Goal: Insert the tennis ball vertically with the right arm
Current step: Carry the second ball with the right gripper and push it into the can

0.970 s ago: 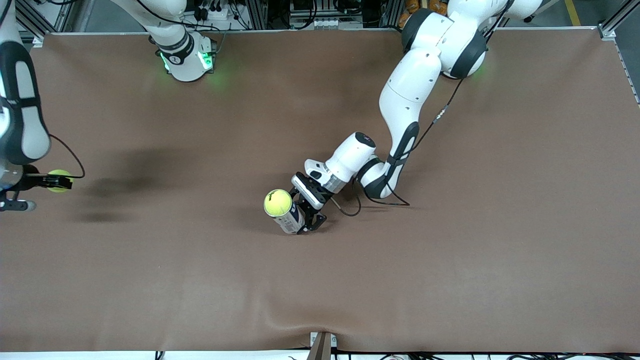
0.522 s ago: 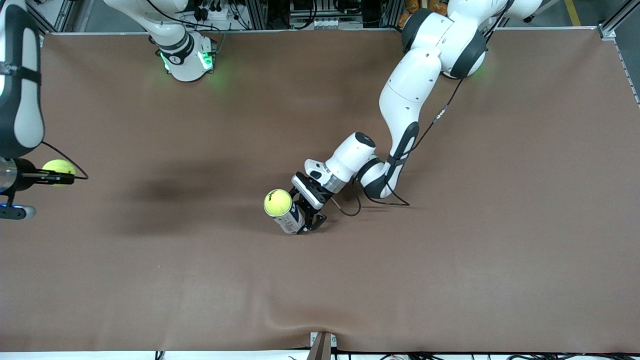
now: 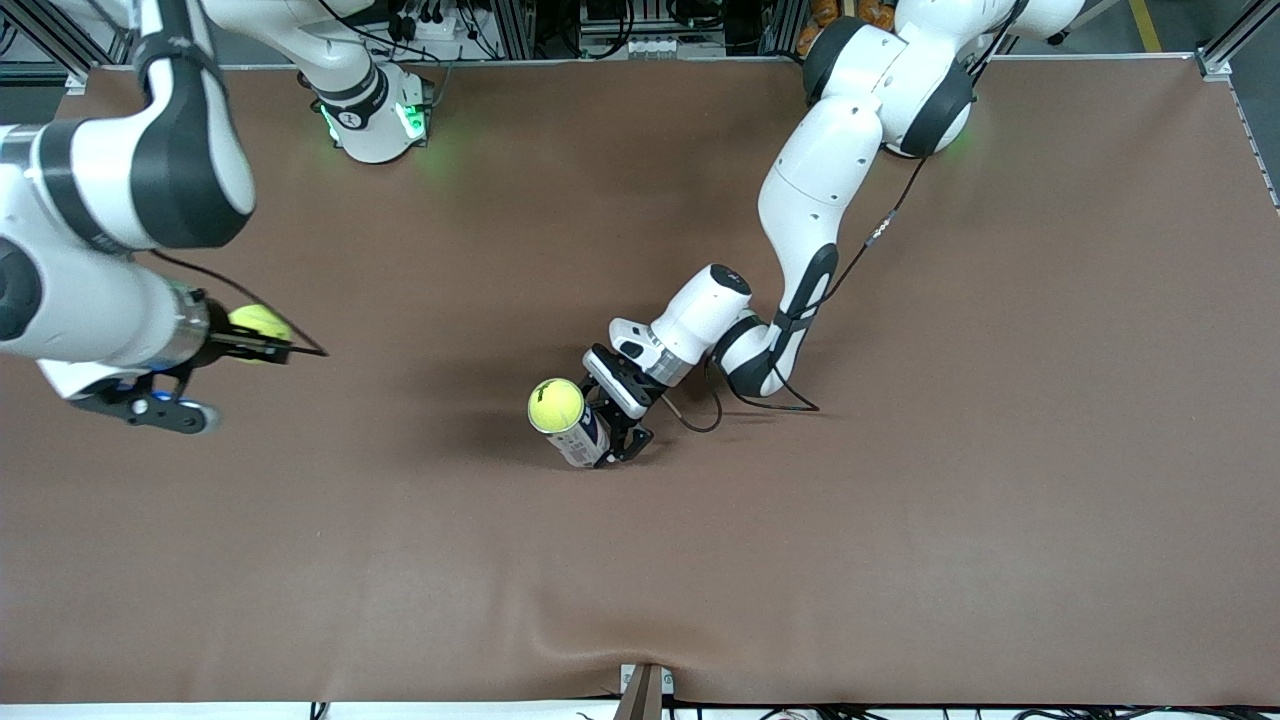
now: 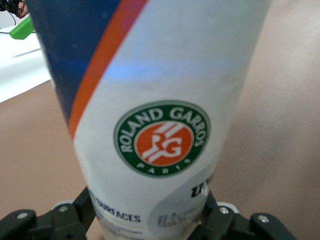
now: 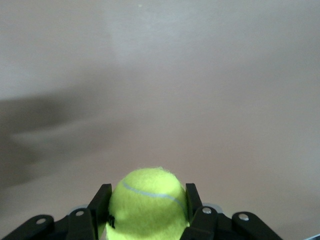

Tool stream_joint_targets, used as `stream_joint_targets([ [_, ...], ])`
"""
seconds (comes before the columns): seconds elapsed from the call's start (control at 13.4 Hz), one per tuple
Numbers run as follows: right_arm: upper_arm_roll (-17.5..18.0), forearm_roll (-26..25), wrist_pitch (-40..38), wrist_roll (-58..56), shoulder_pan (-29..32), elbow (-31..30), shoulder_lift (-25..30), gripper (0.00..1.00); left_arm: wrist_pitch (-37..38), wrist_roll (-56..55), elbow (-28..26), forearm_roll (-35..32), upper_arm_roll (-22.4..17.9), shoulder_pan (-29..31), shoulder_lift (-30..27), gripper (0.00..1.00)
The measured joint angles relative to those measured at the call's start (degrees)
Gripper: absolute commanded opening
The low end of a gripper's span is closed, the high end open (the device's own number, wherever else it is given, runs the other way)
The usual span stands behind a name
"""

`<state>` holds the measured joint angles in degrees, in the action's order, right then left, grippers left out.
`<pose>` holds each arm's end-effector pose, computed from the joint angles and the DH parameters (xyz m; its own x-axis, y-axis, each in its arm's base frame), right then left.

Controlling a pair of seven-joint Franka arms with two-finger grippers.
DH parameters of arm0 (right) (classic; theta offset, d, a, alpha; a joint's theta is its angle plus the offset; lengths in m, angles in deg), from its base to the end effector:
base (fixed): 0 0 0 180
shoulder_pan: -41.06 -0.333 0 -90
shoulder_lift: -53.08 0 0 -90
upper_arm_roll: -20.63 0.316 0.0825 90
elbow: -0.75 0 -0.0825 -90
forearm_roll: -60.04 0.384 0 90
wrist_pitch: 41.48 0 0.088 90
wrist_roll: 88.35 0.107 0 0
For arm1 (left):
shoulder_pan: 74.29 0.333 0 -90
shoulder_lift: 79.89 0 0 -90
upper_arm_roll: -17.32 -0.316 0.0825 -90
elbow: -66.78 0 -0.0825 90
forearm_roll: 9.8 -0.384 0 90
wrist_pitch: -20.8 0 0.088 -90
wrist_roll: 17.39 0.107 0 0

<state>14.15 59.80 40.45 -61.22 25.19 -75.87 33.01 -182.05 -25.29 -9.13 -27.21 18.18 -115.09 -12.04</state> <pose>0.6241 0.1142 0.5140 0.9277 -0.3118 -0.2052 -0.2841 -0.9464 0.1533 0.5389 -0.5229 0.1326 0.2972 -0.4323 0.8513 -0.7774 -0.6272 -0.0470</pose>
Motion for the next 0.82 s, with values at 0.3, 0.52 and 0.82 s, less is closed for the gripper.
stream_joint_targets([
  [0.3,0.0,7.3,5.0,15.1,-4.7,1.2,-0.9,0.00,0.0,0.0,-0.1,0.0,0.0,0.0,0.0,0.82],
  [0.52,0.0,9.1,12.9,28.7,-9.2,1.3,-3.0,0.00,0.0,0.0,-0.4,0.0,0.0,0.0,0.0,0.82],
  [0.82,0.0,9.1,21.0,40.7,-14.9,1.4,-7.2,0.00,0.0,0.0,-0.7,0.0,0.0,-0.1,0.0,0.82],
])
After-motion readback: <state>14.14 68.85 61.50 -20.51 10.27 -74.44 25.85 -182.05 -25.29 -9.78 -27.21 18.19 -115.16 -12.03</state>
